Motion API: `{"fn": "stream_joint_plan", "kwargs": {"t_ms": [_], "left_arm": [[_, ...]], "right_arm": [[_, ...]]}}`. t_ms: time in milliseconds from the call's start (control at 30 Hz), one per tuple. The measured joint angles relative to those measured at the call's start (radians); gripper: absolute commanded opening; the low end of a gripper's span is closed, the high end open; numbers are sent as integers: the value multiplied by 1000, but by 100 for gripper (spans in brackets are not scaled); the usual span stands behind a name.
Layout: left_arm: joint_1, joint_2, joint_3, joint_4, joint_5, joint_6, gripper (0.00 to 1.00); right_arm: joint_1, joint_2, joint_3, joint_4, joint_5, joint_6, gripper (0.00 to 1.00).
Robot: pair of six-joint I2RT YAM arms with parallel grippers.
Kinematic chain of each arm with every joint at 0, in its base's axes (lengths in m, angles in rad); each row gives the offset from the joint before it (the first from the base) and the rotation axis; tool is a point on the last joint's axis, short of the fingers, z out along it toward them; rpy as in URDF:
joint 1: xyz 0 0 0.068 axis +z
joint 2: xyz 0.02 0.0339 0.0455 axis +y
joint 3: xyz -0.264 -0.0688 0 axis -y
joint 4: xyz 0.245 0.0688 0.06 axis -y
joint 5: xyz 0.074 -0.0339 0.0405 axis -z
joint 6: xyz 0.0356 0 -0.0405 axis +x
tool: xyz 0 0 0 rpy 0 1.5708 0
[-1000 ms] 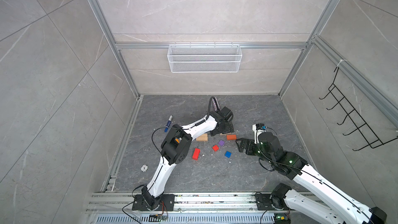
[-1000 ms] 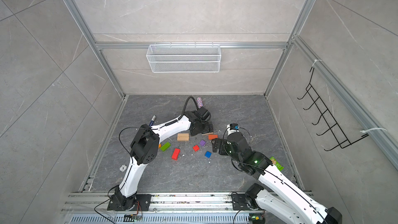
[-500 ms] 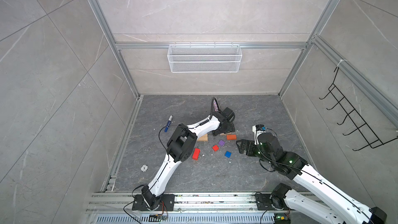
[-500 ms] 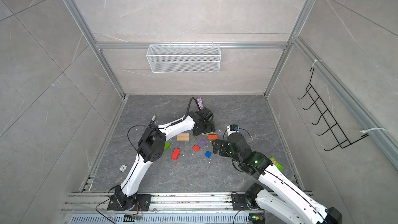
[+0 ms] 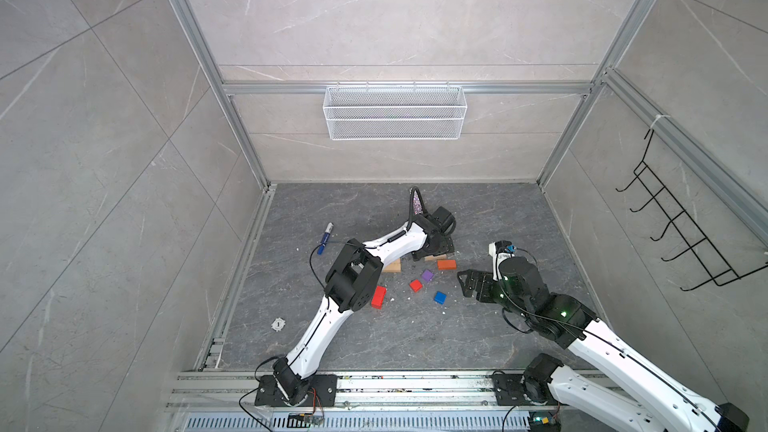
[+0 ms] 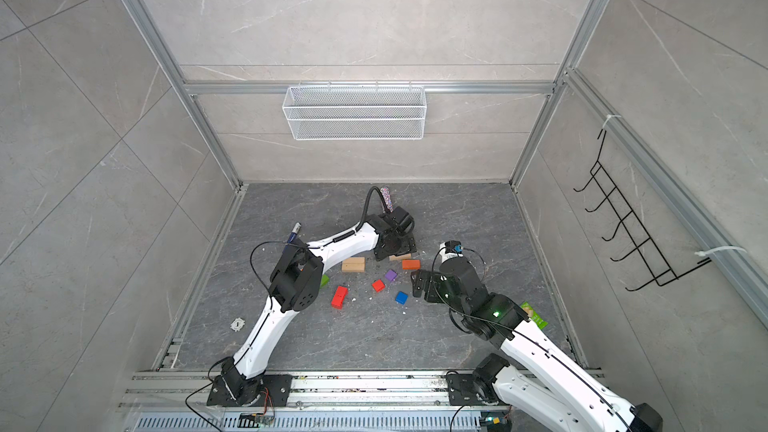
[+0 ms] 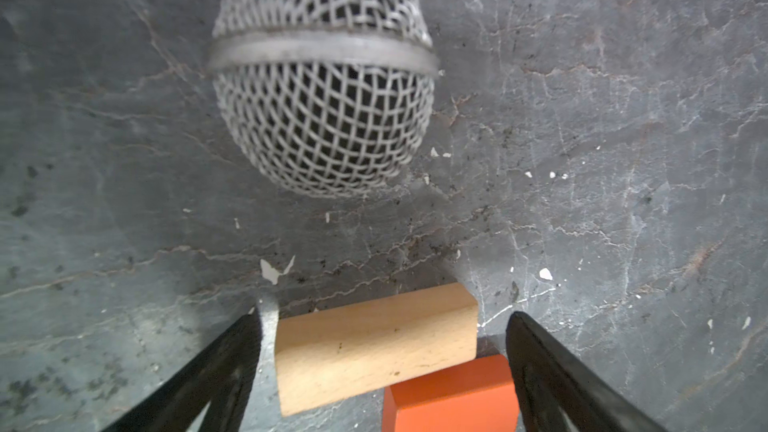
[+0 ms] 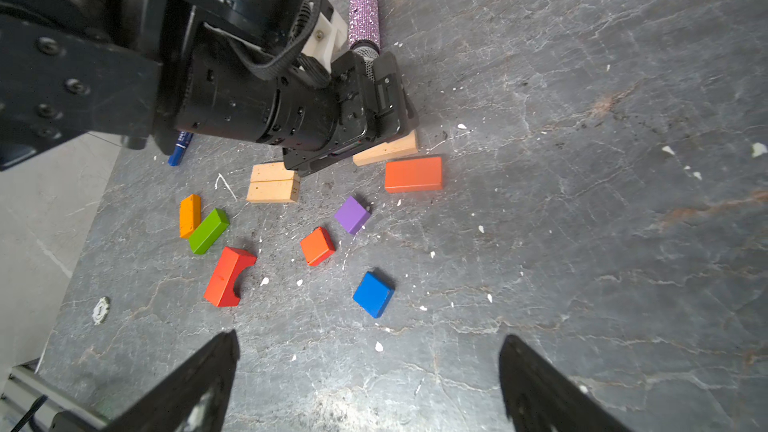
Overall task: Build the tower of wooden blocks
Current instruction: 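Lower the left gripper and close it on the wood bar beside the orange block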
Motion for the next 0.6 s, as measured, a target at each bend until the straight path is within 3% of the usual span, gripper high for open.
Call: {"fn": "stream_joint_plan", "kwargs": {"t_ms": [200,600], "left_arm": [[-5,15,33,-56,-26,7,93],[-23,34,59,-74,-50,6,94]], "right_arm": [[0,67,10,-11,11,-19,99],[0,55,27,-29,12,-23,99]]}}
